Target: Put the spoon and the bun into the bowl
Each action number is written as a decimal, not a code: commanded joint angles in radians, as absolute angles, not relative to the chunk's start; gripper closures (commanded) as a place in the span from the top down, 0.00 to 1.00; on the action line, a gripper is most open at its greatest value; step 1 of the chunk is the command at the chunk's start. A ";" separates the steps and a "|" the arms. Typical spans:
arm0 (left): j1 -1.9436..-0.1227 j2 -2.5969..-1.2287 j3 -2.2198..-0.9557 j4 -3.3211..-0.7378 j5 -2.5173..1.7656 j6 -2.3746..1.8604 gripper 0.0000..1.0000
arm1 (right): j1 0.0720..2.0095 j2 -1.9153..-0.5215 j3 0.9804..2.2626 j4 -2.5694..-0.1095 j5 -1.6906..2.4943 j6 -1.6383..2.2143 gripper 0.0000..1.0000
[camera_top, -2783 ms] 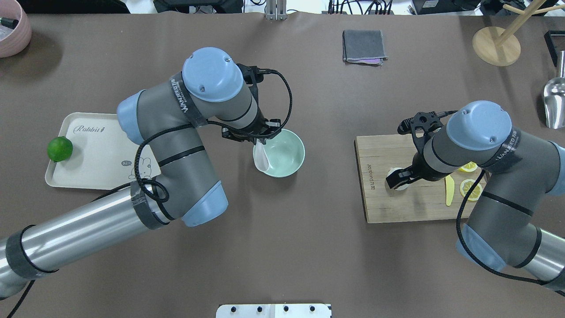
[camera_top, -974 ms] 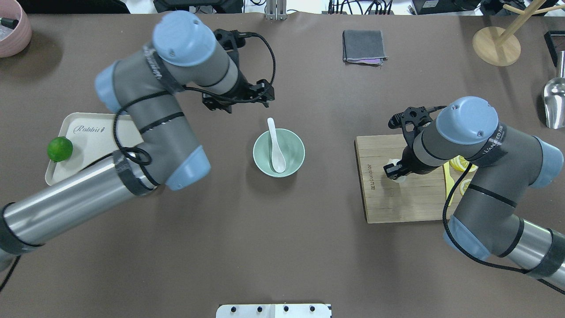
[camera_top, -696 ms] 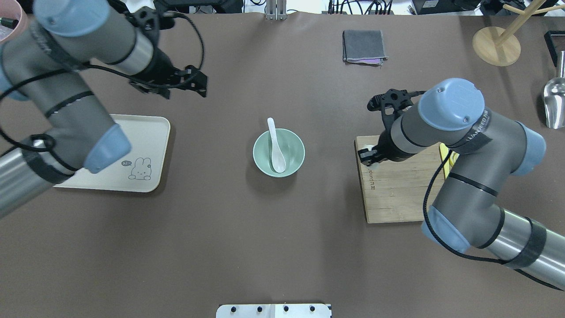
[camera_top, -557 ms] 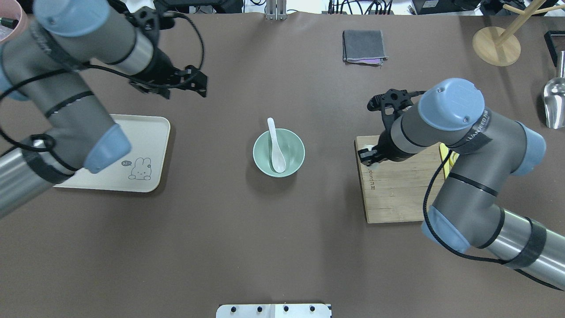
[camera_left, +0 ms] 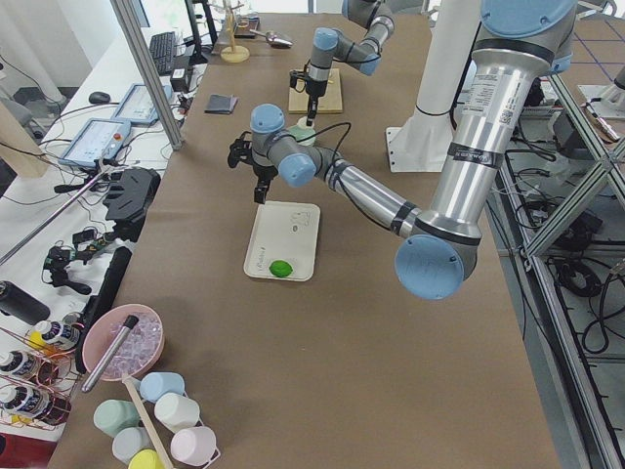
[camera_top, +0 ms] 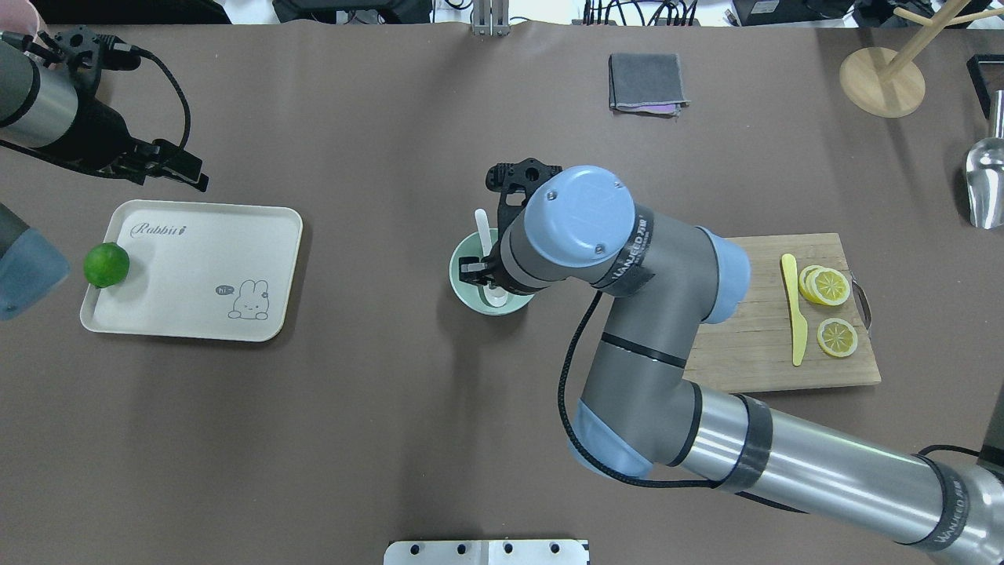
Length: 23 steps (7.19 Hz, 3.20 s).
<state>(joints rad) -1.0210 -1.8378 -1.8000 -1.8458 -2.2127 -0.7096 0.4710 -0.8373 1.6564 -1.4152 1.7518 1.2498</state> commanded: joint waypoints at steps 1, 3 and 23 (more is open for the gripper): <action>-1.017 -1.844 -1.795 -1.847 -2.214 -0.718 0.99 | 0.448 -0.834 1.661 -1.413 1.711 1.310 1.00; -1.017 -1.842 -1.792 -1.847 -2.210 -0.721 0.99 | 0.465 -0.892 1.739 -1.425 1.710 1.309 1.00; -1.638 -1.416 -1.817 -1.660 -2.376 0.002 0.99 | 1.491 -1.771 1.764 -1.413 2.376 -0.129 1.00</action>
<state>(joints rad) -1.6343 -1.4278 -1.7607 -1.6807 -2.3831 0.1094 1.4908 -1.7424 1.7414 -1.4139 2.3523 -0.1290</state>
